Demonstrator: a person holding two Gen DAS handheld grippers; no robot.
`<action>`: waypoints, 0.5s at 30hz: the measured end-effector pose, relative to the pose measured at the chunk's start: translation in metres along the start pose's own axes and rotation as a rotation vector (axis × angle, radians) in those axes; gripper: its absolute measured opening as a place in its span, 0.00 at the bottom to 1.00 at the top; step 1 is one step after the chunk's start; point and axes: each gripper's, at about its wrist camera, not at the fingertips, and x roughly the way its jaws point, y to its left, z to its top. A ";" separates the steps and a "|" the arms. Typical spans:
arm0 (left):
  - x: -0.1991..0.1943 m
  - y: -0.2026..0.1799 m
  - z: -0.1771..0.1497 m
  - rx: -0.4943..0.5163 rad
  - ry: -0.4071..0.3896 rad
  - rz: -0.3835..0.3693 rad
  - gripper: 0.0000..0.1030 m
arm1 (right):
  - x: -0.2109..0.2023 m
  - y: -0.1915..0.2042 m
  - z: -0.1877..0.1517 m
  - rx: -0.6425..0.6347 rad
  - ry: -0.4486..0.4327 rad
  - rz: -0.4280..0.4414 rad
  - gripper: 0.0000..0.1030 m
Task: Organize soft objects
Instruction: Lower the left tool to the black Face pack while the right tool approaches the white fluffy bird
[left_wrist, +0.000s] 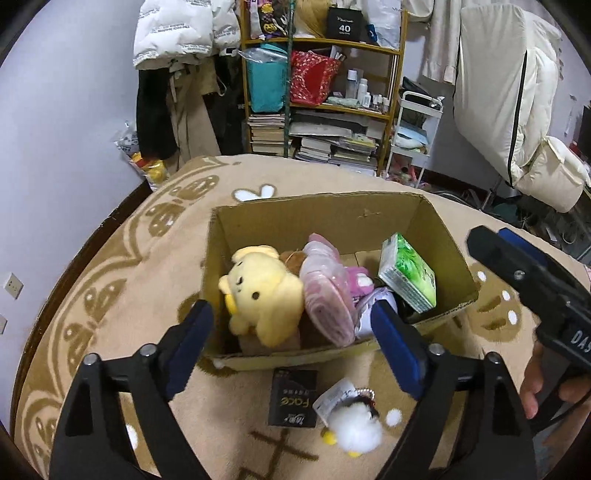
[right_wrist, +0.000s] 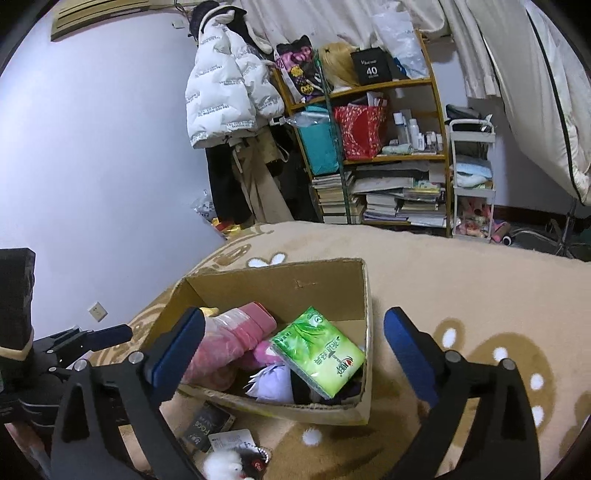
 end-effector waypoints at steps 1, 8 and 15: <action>-0.003 0.001 -0.001 -0.002 -0.001 0.005 0.89 | -0.004 0.001 0.000 0.002 -0.004 -0.004 1.00; -0.027 0.018 -0.010 -0.045 0.001 0.037 0.97 | -0.031 0.006 -0.007 0.026 -0.001 -0.005 1.00; -0.046 0.029 -0.023 -0.069 0.046 0.047 0.97 | -0.052 0.012 -0.016 0.047 0.003 -0.005 1.00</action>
